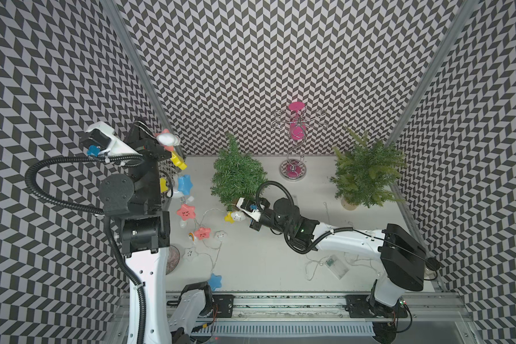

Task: Wrap string light around the christmas tree
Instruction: Wrap the light string around the Christmas tree.

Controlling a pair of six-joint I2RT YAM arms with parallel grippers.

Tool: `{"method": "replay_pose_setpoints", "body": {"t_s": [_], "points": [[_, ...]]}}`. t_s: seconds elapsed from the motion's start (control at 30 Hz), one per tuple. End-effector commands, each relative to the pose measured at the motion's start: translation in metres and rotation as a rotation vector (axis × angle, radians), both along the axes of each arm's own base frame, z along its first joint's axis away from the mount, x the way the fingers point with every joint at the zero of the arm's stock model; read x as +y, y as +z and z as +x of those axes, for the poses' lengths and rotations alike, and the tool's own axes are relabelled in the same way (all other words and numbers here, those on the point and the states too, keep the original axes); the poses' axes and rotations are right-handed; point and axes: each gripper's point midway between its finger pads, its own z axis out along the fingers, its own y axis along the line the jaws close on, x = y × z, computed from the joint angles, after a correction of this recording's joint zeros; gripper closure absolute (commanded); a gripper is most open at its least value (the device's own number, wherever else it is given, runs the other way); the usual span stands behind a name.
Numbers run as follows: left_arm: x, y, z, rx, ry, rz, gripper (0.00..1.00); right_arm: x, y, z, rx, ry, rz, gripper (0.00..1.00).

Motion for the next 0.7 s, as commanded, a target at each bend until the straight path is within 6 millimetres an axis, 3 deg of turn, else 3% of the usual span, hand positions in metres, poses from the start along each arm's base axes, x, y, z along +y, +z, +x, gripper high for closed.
{"method": "replay_pose_setpoints", "body": {"t_s": [0.0,0.2,0.33,0.67], "points": [[0.002,0.015,0.021,-0.012,-0.1,-0.009,1.0,0.001,0.035,-0.006,-0.098,0.035,-0.011,1.0],[0.025,0.022,0.085,0.02,-0.217,-0.051,1.0,0.01,0.053,0.007,-0.177,0.007,-0.038,1.0],[0.029,0.029,0.123,0.046,-0.268,-0.04,1.0,0.015,0.062,0.02,-0.211,-0.009,-0.041,1.0],[0.034,0.03,0.159,0.056,-0.323,-0.029,1.0,0.011,0.104,0.038,-0.319,-0.018,0.014,1.0]]}}
